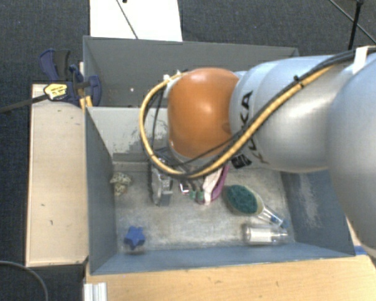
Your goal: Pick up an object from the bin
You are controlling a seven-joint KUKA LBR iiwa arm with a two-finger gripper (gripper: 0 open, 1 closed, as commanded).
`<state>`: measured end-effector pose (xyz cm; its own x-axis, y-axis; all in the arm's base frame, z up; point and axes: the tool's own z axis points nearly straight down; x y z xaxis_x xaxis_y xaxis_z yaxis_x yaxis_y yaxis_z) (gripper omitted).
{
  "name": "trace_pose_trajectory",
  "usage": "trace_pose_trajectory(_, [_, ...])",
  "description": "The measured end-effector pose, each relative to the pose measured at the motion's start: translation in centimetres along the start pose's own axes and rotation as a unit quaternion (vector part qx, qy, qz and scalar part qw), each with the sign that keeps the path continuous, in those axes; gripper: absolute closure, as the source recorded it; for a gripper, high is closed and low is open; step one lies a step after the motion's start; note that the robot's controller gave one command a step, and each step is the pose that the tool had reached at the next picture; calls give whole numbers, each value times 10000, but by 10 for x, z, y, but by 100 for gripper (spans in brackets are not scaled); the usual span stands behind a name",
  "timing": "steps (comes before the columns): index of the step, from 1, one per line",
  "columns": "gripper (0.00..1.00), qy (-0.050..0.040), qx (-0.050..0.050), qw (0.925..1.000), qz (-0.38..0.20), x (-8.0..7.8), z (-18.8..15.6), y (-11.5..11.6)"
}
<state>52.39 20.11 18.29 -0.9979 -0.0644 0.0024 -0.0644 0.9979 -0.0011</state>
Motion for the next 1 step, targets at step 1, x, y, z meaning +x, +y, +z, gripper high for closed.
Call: trace_pose_trajectory(1, [100,-11,-6,9745,-2242,15,34,8])
